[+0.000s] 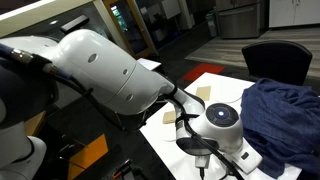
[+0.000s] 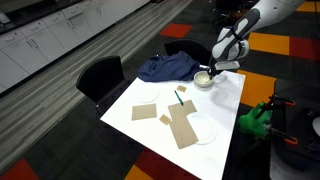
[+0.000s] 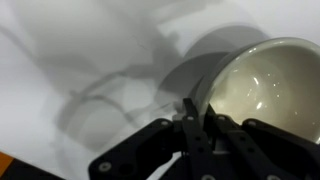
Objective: Move the bowl to the right
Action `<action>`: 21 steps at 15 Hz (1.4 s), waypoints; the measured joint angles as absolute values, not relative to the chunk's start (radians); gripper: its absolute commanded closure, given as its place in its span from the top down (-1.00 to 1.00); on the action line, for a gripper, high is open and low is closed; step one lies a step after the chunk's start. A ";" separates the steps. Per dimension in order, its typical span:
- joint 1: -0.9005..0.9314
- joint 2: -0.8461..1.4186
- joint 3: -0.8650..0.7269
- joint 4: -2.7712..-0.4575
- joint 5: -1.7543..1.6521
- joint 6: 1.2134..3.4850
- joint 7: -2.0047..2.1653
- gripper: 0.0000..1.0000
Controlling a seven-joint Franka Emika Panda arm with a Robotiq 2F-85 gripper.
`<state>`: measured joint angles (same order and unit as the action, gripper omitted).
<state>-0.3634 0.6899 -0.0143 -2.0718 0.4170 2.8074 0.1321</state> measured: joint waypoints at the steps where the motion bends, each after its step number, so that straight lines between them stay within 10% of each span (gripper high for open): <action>1: -0.367 0.687 -0.024 -2.075 0.417 2.803 0.132 -0.82; 13: -0.389 0.613 -0.059 -2.180 0.417 2.822 0.095 0.96; 21: -0.382 0.410 -0.048 -2.349 0.410 2.890 -0.013 1.00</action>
